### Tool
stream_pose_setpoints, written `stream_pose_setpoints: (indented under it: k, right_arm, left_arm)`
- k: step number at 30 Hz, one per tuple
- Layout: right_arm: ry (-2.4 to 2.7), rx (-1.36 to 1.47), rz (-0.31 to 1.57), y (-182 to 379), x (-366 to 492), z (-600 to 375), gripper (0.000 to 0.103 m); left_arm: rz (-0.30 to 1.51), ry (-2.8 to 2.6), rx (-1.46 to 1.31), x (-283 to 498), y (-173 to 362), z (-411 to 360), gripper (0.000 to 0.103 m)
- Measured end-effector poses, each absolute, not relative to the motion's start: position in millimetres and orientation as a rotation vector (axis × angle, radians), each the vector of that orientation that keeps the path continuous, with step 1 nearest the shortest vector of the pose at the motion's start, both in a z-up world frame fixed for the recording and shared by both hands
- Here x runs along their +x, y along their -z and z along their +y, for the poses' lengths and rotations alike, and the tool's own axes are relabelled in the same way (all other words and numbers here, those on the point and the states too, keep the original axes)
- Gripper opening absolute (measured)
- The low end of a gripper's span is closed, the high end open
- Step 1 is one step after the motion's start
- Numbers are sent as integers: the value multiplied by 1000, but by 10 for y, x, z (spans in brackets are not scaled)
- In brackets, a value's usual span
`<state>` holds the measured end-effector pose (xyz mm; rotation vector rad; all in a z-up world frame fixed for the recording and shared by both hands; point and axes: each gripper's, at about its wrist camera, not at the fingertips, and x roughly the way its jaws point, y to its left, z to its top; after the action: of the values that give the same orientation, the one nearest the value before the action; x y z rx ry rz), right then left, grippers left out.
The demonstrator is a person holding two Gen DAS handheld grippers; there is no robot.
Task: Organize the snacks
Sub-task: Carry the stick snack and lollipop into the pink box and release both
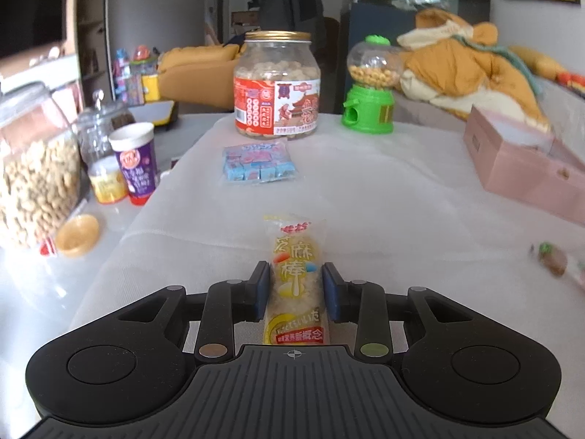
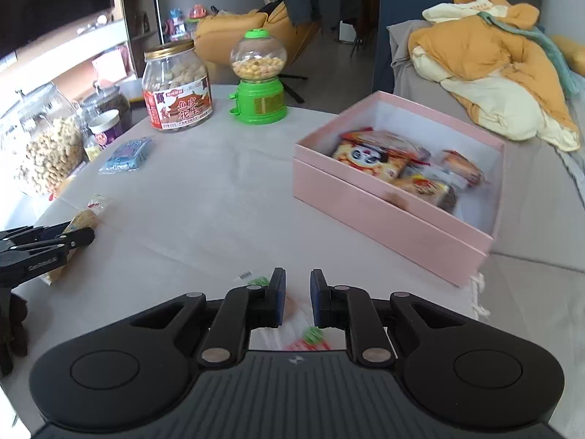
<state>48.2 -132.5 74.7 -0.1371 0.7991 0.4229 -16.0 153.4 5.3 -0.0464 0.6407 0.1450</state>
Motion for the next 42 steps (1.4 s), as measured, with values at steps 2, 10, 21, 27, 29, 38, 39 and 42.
stream_pose_setpoints:
  k: [2,10,21,27,29,38,39,42]
  right_arm:
    - [-448,-100,801,-715,464,-1496,15]
    - [-498,-147,768,-487,313,-1508,70]
    - [-546,-212,814,-370,433,-1140,36]
    - [-533,-151,760,-680,358,-1335,36]
    - [-532,-133,735,-772,328,-1443,36]
    - [-460,-99,742,-715,349,-1758,36]
    - [-457,-89,748,-684,351,-1782,36]
    - [-451,-71,762,-601,366,-1827,36]
  left_arm:
    - [643,-149,-38,-159,-53,1518,36]
    - [641,-139,-75,-180,-53,1575,36]
    - [629,-124,-120,-203,-53,1640,35]
    - [599,-141,-22,-248,-99,1475,34]
    - [549,-87,-67,-316,-187,1391,33]
    - [401,304,-154,543,-1054,448,34]
    - [396,332,-171,710,-1142,355,34]
    - [410,382,-282,1260,-1346,82,34]
